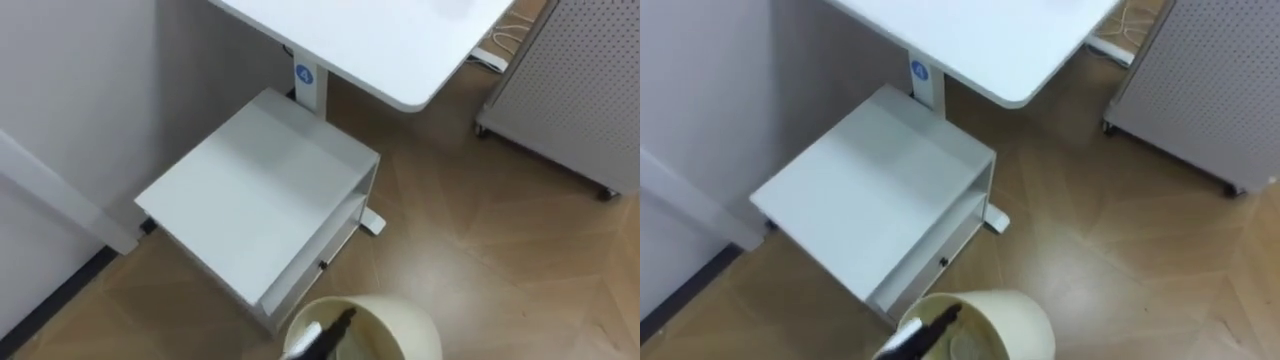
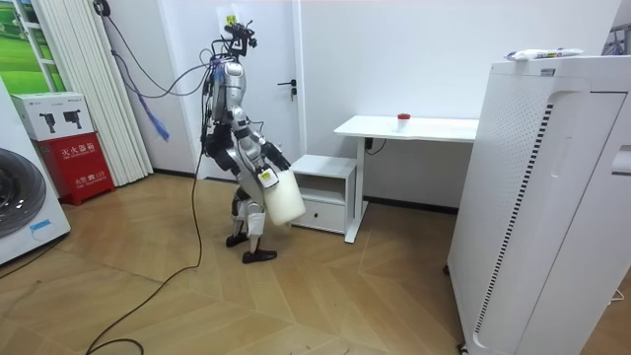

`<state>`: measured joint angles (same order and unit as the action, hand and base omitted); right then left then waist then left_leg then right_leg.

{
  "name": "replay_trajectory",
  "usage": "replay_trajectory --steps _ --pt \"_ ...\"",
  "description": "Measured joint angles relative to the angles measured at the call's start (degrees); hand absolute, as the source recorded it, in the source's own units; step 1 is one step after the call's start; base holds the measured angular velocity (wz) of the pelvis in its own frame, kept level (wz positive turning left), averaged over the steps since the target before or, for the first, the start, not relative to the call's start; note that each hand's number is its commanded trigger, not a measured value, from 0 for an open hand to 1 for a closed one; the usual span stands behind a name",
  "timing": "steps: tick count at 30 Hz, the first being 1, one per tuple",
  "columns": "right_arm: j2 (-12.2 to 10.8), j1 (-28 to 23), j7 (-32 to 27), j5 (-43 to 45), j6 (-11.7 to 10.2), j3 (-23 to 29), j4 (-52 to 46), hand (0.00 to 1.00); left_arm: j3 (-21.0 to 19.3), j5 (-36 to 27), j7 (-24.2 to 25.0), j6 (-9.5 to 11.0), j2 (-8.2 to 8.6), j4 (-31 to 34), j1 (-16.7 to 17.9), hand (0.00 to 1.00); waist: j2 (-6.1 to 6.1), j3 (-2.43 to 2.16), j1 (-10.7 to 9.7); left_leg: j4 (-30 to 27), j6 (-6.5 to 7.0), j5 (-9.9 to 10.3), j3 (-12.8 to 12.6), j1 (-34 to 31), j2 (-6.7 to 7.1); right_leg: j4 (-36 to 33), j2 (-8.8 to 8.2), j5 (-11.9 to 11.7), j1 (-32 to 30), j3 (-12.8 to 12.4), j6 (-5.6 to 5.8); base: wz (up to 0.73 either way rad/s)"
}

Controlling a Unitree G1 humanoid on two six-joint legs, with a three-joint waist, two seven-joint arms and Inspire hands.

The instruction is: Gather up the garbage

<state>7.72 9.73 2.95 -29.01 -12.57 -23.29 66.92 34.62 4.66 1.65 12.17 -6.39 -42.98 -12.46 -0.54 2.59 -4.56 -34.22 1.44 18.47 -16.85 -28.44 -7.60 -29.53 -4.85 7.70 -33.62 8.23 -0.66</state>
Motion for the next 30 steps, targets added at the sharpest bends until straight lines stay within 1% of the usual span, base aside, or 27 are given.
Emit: replay_trajectory --steps 1,2,3,4,6,7,8,9,11,12,13,14,15,16,17,18,20,21,22,23,25,26,27,28,29,30 --pt "0.48 -0.38 0.67 0.15 0.00 0.10 0.01 1.00 -0.70 0.02 0.33 0.22 -0.29 2.59 0.09 0.00 -0.01 0.00 -0.02 1.02 0.00 -0.24 0.11 1.08 0.35 0.69 0.04 -0.02 1.12 0.30 0.14 0.07" --pt "0.86 -0.69 1.11 0.34 0.01 0.26 0.01 1.00 -1.29 0.03 0.49 1.27 -0.53 4.49 0.17 0.00 -0.02 -0.01 0.05 1.75 -0.02 -0.27 0.11 2.23 0.46 1.22 0.08 -0.10 2.38 0.39 0.28 0.07" --pt "0.97 -0.81 1.36 0.30 0.02 0.64 0.00 1.00 -1.78 0.01 0.60 1.78 -0.64 5.33 0.22 0.00 -0.02 -0.01 -0.05 2.08 -0.02 -0.27 0.12 2.77 0.48 1.64 0.06 -0.14 2.97 0.47 0.36 0.00" --pt "1.24 -1.12 1.87 0.26 0.02 1.63 -0.03 1.00 -2.52 -0.09 0.78 2.59 -0.74 6.40 0.24 0.00 0.03 -0.02 -0.12 3.13 -0.09 -0.35 0.11 4.21 1.17 2.27 0.01 -0.18 4.25 0.52 0.57 0.00" --pt "1.84 -1.58 2.17 0.22 0.01 2.30 -0.17 1.00 -3.00 -0.11 0.77 2.83 -1.13 8.69 0.78 0.00 0.01 -0.05 -0.21 5.02 -0.08 -0.57 -0.02 6.63 1.51 3.27 -0.19 -0.09 6.25 0.63 0.94 0.00" --pt "2.26 -1.76 2.20 0.27 0.02 2.31 -0.16 1.00 -2.99 -0.10 0.78 3.35 -1.49 9.70 0.98 0.00 0.00 -0.05 -0.16 6.05 -0.09 -0.63 -0.16 8.16 1.70 4.16 -0.17 -0.11 7.70 0.65 1.15 0.00" --pt "2.41 -2.14 2.22 0.39 0.02 2.84 -0.15 1.00 -3.04 -0.05 0.78 3.40 -1.67 10.51 1.27 0.00 0.01 -0.09 -0.26 7.11 -0.12 -0.73 -0.12 9.69 2.28 5.08 -0.16 -0.10 9.24 0.76 1.37 0.00" --pt "2.45 -2.41 2.28 0.61 0.02 3.41 -0.15 1.00 -3.08 -0.07 0.78 3.44 -1.76 10.80 1.46 0.00 0.03 -0.11 -0.31 7.71 -0.13 -0.77 -0.13 10.56 2.37 5.51 -0.14 -0.08 10.04 0.80 1.47 0.00" --pt "2.78 -3.66 2.34 0.63 0.03 5.59 -0.92 1.00 -3.15 -0.10 0.67 3.46 -3.12 14.41 2.92 0.00 0.05 -0.30 -0.41 8.93 -0.20 -0.83 -0.14 13.21 2.46 6.99 -0.11 -0.06 12.78 1.47 1.71 0.00" --pt "2.91 -3.90 2.32 0.58 0.03 6.08 -1.18 1.00 -3.21 -0.12 0.60 3.50 -3.53 15.64 3.23 0.00 0.05 -0.34 -0.40 9.06 -0.19 -0.83 -0.13 13.66 2.45 7.06 -0.10 -0.05 13.18 1.50 1.75 0.00" --pt "3.12 -4.45 2.13 0.59 0.03 6.86 -1.73 1.00 -3.73 -0.11 0.45 3.76 -4.03 17.58 3.81 0.00 0.13 -0.49 -0.38 9.63 -0.15 -0.86 -0.14 14.68 2.44 7.16 -0.12 0.04 14.00 1.51 1.89 0.00" --pt "3.18 -4.80 1.88 0.75 -0.02 7.28 -2.01 1.00 -4.60 -0.10 0.03 4.18 -4.27 19.05 4.40 0.00 0.20 -0.54 -0.53 10.63 -0.19 -0.90 -0.18 16.21 2.55 7.38 -0.09 0.06 15.17 1.53 1.92 0.00" --pt "3.20 -5.02 1.79 1.10 -0.03 7.46 -2.13 1.00 -5.05 -0.09 -0.06 4.18 -4.40 19.97 4.72 0.00 0.22 -0.59 -0.70 11.00 -0.19 -0.95 -0.18 16.89 2.58 7.63 -0.05 0.06 15.84 1.56 1.92 0.00" --pt "3.20 -5.46 1.75 1.70 -0.03 8.05 -2.31 1.00 -5.84 -0.16 -0.41 4.19 -4.78 22.31 5.38 0.00 0.34 -0.71 -0.92 11.88 -0.22 -0.99 -0.30 18.32 2.62 8.18 0.05 0.07 17.08 1.56 1.93 0.00" --pt "3.20 -5.87 1.85 2.15 -0.03 8.82 -2.31 1.00 -6.67 -0.15 -1.03 4.21 -4.85 24.72 6.17 0.00 0.41 -1.03 -1.44 12.84 -0.31 -1.12 -0.34 19.65 2.78 8.79 0.09 0.07 18.28 1.56 1.94 0.00" --pt "3.22 -6.16 1.89 2.23 -0.05 9.07 -2.31 1.00 -7.04 -0.23 -1.28 4.23 -4.86 25.86 6.40 0.00 0.53 -1.14 -1.52 13.37 -0.27 -1.30 -0.35 20.36 2.95 9.16 0.05 0.10 18.96 1.55 2.07 0.00" --pt "3.23 -7.82 1.89 2.27 -0.05 9.50 -2.69 1.00 -7.88 -0.77 -2.33 4.53 -5.34 29.66 7.41 0.00 0.61 -1.78 -1.71 15.04 -0.29 -1.55 -0.39 22.92 3.30 10.15 0.09 0.07 21.02 1.45 2.20 -0.08" --pt "3.23 -8.19 1.86 2.27 -0.05 9.50 -2.79 1.00 -7.95 -0.80 -2.56 4.59 -5.53 30.34 7.47 0.00 0.60 -1.79 -1.73 15.21 -0.29 -1.55 -0.38 23.49 3.31 10.26 0.15 0.06 21.50 1.38 2.21 -0.08" --pt "3.22 -9.01 1.59 2.27 -0.04 9.49 -2.88 1.00 -8.16 -0.79 -2.84 4.67 -5.61 31.11 7.46 0.00 0.56 -1.99 -1.71 15.77 -0.29 -1.55 -0.41 24.67 3.41 10.77 0.23 -0.02 22.56 1.34 2.34 -0.10" --pt "3.20 -9.32 1.46 2.28 0.05 9.50 -2.88 1.00 -8.80 -0.72 -3.36 5.04 -5.63 31.20 7.43 0.00 0.57 -1.99 -1.77 16.18 -0.30 -1.55 -0.87 25.73 3.43 10.91 0.27 -0.04 23.35 1.33 2.37 -0.13" --pt "3.20 -9.43 1.46 2.34 0.12 9.83 -3.23 1.00 -9.92 -0.70 -4.62 5.04 -5.66 31.19 7.45 0.00 0.58 -2.00 -1.95 16.81 -0.31 -1.56 -2.14 27.44 3.47 10.92 0.31 -0.07 24.27 1.27 2.42 -0.27" --pt "3.19 -10.09 1.49 2.63 0.12 10.76 -4.48 1.00 -10.46 -0.70 -5.66 5.05 -5.75 31.21 7.45 0.00 0.60 -2.01 -2.08 16.85 -0.31 -1.55 -3.15 28.35 3.48 10.88 0.33 -0.11 24.76 1.26 2.48 -0.32" --pt "3.15 -10.50 1.50 2.66 0.09 11.22 -5.22 1.00 -10.90 -0.70 -6.07 5.06 -5.73 31.27 7.45 0.00 0.59 -2.03 -2.15 16.88 -0.31 -1.55 -3.59 28.70 3.46 10.90 0.35 -0.17 24.94 1.31 2.57 -0.35" --pt "3.05 -11.18 1.40 2.66 0.11 11.66 -6.70 1.00 -12.07 -0.69 -6.83 5.06 -5.68 31.47 7.44 0.00 0.64 -2.03 -2.44 16.94 -0.31 -1.55 -4.88 29.14 3.48 10.89 0.43 -0.30 24.87 1.32 2.67 -0.40" --pt "2.96 -11.48 1.39 2.71 0.17 11.56 -7.90 1.00 -13.59 -0.70 -7.87 5.06 -5.67 31.66 7.41 0.00 0.62 -2.04 -2.74 16.93 -0.31 -1.55 -6.17 29.30 3.60 10.79 0.48 -0.76 24.38 1.42 2.44 -0.50" --pt "2.96 -11.60 1.41 2.70 0.22 11.43 -8.38 1.00 -14.51 -0.70 -8.12 5.06 -5.72 31.77 7.34 0.00 0.62 -2.04 -2.59 16.93 -0.30 -1.55 -7.03 29.35 3.60 10.72 0.52 -1.10 23.99 1.57 2.22 -0.75"
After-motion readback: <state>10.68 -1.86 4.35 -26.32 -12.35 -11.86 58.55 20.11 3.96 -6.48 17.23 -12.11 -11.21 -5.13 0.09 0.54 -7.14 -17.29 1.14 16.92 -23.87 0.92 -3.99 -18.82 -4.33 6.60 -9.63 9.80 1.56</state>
